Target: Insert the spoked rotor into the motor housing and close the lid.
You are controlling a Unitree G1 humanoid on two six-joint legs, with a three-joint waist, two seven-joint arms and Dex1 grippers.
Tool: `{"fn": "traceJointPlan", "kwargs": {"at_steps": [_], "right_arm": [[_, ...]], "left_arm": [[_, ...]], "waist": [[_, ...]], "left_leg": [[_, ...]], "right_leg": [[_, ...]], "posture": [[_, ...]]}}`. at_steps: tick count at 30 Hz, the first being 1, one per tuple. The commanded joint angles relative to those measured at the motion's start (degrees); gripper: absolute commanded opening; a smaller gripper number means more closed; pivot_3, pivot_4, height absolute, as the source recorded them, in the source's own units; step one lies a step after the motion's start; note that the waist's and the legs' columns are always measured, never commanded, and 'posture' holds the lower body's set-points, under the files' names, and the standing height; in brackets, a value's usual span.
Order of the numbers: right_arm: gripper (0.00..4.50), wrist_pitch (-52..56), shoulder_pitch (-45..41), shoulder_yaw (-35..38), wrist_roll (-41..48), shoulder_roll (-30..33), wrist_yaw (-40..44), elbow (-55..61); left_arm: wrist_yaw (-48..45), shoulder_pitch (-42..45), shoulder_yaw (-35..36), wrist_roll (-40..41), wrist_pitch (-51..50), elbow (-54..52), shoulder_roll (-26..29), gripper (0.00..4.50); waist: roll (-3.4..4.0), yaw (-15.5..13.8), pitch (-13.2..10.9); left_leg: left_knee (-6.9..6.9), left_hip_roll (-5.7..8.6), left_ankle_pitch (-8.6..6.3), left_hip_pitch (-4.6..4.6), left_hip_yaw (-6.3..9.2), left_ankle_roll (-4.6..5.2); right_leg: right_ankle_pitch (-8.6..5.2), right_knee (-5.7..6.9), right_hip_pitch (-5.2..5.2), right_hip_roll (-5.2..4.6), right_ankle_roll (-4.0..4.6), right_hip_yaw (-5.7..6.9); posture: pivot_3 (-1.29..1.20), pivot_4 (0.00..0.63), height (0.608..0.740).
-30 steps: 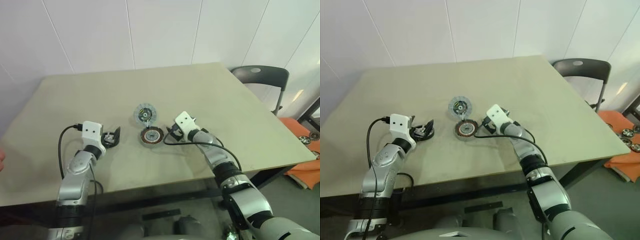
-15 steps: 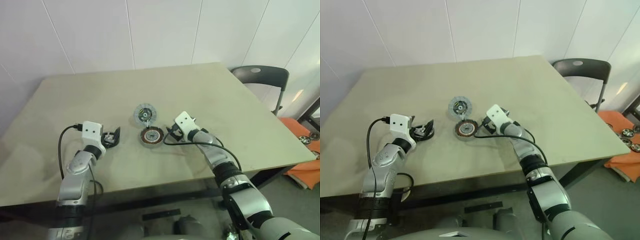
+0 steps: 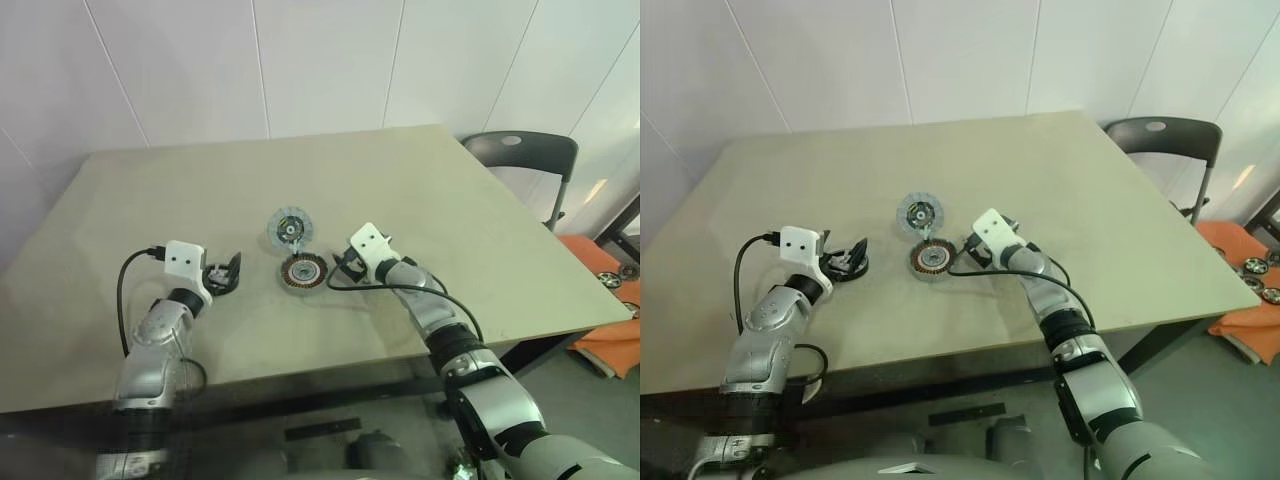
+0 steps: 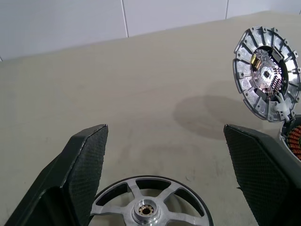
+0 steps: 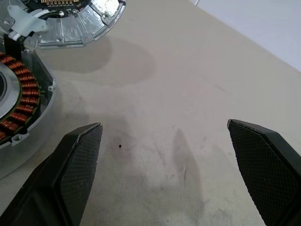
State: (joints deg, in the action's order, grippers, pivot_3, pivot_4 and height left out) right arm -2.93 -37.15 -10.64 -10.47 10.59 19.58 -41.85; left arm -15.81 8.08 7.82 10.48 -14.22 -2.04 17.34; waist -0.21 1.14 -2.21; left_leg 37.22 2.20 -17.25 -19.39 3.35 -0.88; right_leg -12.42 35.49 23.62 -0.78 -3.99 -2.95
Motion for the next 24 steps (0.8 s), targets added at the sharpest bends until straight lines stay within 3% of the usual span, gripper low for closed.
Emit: {"fn": "traceJointPlan", "kwargs": {"at_steps": [1,24], "right_arm": [[4.44,-1.1,-1.5,0.2,-0.1,0.1,-0.4,2.0],[4.44,-1.9,-2.8,0.1,-0.2,-0.5,-0.9,0.1]], "left_arm": [[0.1,1.5,0.5,-0.5,1.3,-0.5,0.4,4.18],[0.3,1.6,1.0,-0.5,1.6,-0.2,0.7,4.18]], "waist": [[0.00,0.0,0.0],[0.00,0.0,0.0]], "left_leg": [[0.00,0.00,0.00,0.00,0.00,0.00],[0.00,0.00,0.00,0.00,0.00,0.00]], "right_leg": [[0.00,0.00,0.00,0.00,0.00,0.00],[0.00,0.00,0.00,0.00,0.00,0.00]], "posture": [[0.00,0.000,0.740],[0.00,0.000,0.740]]}}
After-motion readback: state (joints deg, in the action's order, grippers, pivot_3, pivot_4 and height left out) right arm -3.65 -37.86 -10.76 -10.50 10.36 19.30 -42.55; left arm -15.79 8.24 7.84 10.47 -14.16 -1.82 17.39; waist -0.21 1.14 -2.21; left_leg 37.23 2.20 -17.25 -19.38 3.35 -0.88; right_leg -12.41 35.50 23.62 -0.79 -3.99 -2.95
